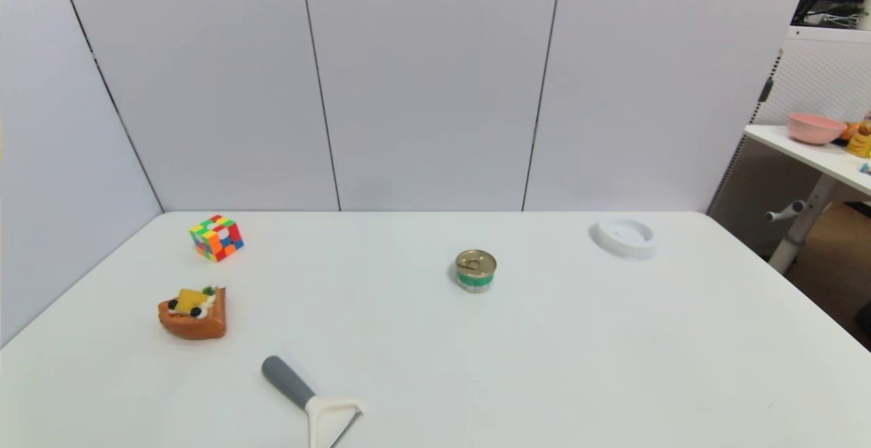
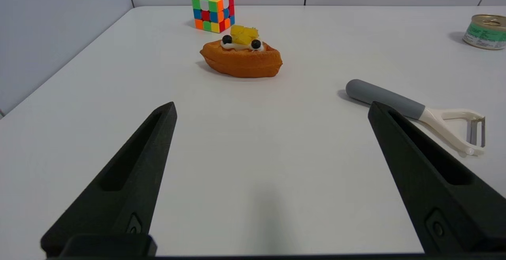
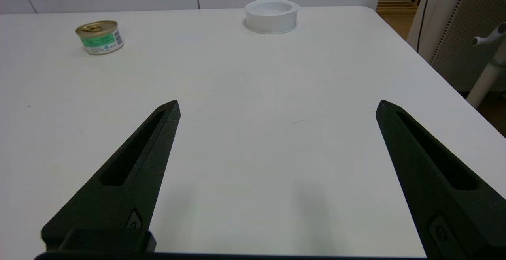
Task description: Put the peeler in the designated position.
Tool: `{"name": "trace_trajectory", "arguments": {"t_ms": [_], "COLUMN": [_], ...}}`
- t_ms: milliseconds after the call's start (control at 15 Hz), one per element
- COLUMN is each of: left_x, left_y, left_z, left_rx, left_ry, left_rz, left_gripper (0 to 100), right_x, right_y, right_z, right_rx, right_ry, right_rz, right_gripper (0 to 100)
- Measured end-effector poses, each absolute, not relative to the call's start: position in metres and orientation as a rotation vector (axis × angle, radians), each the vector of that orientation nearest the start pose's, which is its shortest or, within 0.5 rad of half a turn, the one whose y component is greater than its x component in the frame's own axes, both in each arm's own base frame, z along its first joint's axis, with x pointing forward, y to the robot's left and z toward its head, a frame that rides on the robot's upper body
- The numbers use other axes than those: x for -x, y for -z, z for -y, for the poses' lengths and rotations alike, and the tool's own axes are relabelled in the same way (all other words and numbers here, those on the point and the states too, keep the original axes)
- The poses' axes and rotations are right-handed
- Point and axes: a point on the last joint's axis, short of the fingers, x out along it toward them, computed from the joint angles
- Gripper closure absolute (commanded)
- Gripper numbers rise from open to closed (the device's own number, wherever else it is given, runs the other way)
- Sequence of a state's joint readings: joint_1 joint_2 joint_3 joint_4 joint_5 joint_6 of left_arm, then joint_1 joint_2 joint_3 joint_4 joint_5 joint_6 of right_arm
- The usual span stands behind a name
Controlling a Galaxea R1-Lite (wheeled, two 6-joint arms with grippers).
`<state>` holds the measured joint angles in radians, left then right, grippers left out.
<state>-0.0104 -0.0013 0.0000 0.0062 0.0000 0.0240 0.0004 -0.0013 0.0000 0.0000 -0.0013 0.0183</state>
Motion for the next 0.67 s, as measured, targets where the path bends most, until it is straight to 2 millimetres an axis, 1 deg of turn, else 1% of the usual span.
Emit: {"name": "trace_trajectory", "arguments": {"t_ms": [667], "left_x": [0.0229], "left_y": [-0.0748], "left_z": [-0.0002], "left_rx": [-0.024], "left_ry": [0.010], "left_rz": [-0.005], "left_gripper": [0], "right_x": [0.0229], "right_y": [-0.0755], "right_z": [0.0000], "right_rx": [-0.018], "right_ry": [0.001], "right_rz": [0.001], "right_gripper": [0]}}
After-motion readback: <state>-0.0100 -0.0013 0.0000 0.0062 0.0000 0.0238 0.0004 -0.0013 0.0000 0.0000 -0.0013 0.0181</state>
